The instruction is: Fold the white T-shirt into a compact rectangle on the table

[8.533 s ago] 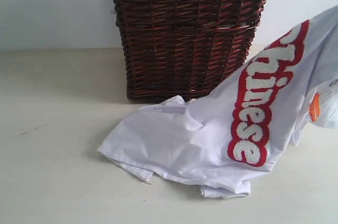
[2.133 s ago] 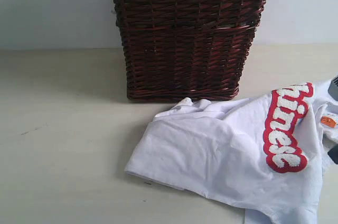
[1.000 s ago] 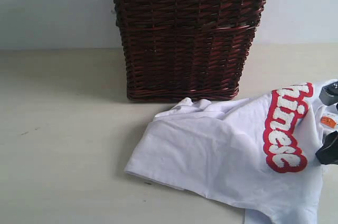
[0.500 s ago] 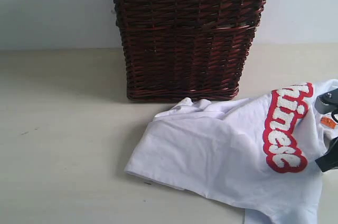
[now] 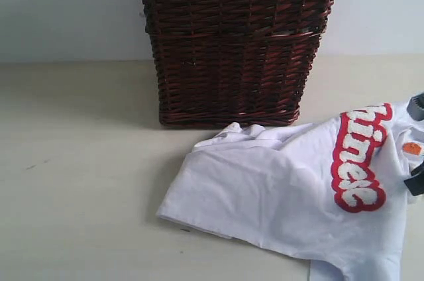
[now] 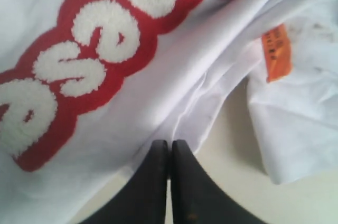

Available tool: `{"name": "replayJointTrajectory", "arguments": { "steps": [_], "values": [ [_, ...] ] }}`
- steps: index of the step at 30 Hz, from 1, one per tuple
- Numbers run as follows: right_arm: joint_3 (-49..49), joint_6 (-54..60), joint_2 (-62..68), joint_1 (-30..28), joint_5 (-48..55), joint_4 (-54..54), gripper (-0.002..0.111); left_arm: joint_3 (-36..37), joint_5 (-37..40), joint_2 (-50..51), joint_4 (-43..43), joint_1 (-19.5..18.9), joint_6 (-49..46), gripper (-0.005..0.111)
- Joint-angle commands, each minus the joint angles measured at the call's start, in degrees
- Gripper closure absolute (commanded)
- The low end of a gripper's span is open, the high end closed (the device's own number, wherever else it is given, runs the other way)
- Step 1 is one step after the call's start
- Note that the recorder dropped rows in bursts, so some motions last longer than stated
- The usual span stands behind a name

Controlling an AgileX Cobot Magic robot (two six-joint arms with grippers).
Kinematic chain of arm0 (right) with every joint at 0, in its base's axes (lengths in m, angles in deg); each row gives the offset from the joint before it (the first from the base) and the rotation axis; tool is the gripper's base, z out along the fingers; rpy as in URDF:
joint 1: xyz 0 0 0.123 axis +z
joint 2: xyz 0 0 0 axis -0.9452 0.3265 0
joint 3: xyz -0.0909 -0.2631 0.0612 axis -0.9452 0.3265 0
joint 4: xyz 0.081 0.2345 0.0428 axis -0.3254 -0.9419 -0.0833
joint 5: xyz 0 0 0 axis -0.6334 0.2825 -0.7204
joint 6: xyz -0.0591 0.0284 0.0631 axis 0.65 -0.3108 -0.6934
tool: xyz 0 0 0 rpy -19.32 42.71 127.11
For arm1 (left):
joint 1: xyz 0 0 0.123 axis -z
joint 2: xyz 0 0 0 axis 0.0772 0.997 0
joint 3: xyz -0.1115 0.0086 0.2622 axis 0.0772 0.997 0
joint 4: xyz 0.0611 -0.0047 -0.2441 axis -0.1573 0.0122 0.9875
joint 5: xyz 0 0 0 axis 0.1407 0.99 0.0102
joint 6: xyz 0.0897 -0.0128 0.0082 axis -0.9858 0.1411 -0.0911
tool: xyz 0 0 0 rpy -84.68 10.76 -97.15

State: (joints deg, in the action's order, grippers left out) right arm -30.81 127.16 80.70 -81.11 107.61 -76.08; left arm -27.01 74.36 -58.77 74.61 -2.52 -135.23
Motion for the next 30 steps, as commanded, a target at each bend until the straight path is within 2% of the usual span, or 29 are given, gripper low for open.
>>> {"name": "replayJointTrajectory", "arguments": {
  "steps": [1,7,9,16,24,30],
  "values": [
    [-0.1,0.5,-7.8,-0.3,-0.3,-0.2,0.108,0.2,0.2,-0.3,-0.2,-0.2,0.0,0.107],
    [-0.1,-2.5,-17.6,-0.3,-0.3,-0.1,0.108,0.2,0.2,-0.3,-0.2,-0.2,0.0,0.107],
    [-0.1,-5.8,-19.4,-0.3,-0.3,-0.1,0.108,0.2,0.2,-0.3,-0.2,-0.2,0.0,0.107],
    [-0.4,-6.0,-24.3,-0.3,2.9,0.4,0.108,0.2,0.2,-0.3,-0.2,-0.2,0.0,0.107],
    [-9.9,-6.2,-28.9,-0.3,8.5,0.4,0.108,0.2,0.2,-0.3,-0.2,-0.2,0.0,0.107],
    [-11.1,-7.3,-29.4,-0.3,11.9,3.1,0.108,0.2,0.2,-0.3,-0.2,-0.2,0.0,0.107]
  ]
}}
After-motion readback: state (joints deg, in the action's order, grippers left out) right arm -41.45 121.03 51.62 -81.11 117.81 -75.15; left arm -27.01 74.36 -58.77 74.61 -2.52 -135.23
